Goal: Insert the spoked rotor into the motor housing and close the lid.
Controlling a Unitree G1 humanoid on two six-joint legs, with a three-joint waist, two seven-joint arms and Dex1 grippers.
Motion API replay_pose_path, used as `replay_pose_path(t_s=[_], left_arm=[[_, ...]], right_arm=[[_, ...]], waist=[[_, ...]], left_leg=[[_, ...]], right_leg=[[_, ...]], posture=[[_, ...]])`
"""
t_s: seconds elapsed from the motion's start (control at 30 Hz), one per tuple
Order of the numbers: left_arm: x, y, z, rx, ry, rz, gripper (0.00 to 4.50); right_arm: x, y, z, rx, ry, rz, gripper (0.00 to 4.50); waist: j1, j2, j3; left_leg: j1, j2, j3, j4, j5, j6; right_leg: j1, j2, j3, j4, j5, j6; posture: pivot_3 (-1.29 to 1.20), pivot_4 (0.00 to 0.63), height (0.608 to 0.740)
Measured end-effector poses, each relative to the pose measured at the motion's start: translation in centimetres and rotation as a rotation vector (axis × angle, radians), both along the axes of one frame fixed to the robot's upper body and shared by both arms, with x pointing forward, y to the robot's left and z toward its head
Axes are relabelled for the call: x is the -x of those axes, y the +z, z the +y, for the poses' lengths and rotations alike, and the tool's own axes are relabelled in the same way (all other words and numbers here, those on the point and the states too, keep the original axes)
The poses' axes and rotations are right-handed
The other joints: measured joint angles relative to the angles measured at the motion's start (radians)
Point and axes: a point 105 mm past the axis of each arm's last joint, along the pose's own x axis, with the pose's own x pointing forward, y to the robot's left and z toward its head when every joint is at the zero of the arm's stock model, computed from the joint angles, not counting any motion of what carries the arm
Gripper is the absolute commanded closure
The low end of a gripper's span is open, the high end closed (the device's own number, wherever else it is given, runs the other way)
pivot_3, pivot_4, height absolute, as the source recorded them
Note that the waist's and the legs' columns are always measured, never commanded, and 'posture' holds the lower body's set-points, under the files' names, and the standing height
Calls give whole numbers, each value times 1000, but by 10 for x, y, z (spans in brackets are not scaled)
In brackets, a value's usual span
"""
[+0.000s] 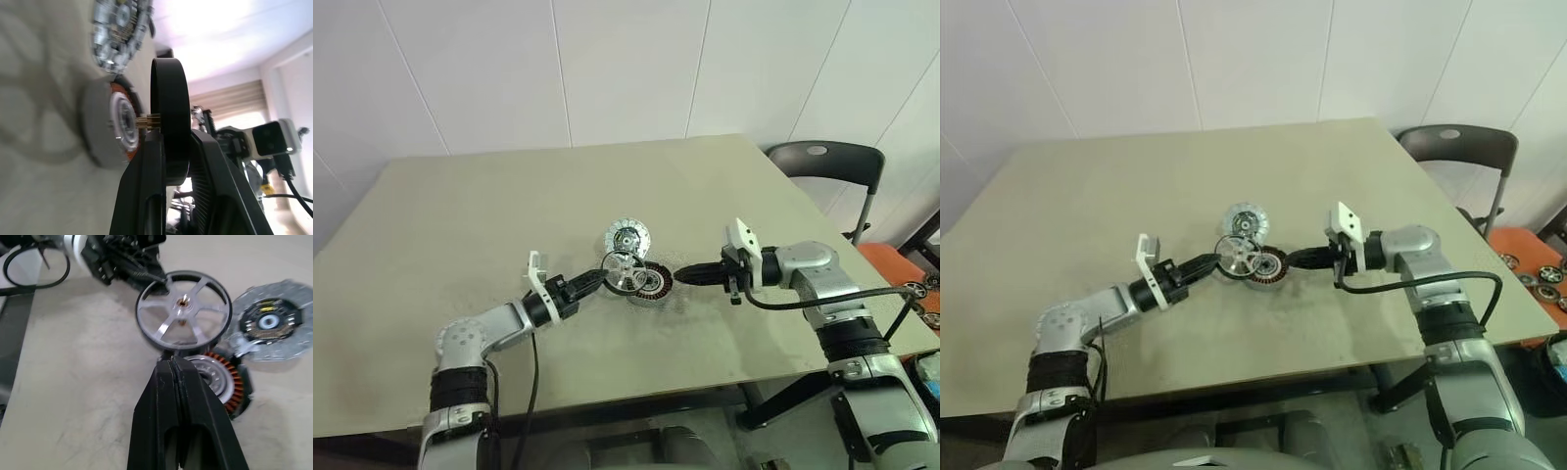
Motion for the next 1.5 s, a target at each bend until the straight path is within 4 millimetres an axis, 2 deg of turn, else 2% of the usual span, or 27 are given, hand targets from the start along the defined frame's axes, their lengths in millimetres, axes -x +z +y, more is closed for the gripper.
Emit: replay_pose_path(t_s=[0.13,0.27,0.5,0.73,1.5], left_arm=[[1,0,-15,40,-43,3,4096],[-1,0,-17,54,-52,7,4096],[-4,-7,-19,53,-48,34,4096],[-1,-16,-35,72,-70,79,4096],[-11,-21,-27,2,-3,63,4096]], right_arm=[[4,3,0,-14,-19,-9,4500],[6,-2,-1,-12,-41,11,4500],[8,6,1,-21,-39,5,4500],[6,6,1,-22,-56,-1,4500],[4,7,2,-22,-76,-27,4500]], waist=[[-1,0,0],[-3,0,0],[-2,0,0],[0,0,0],[-2,0,0]], left_leg=[[0,0,0,0,0,0],[0,0,0,0,0,0],[0,0,0,0,0,0],[0,0,0,0,0,0],[0,0,0,0,0,0]], right_leg=[[0,0,0,0,0,1],[0,0,0,0,-1,1],[0,0,0,0,-1,1],[0,0,0,0,0,3],[0,0,0,0,0,3]], posture=[[0,0,740],[0,0,740],[0,0,740],[0,0,740],[0,0,740]])
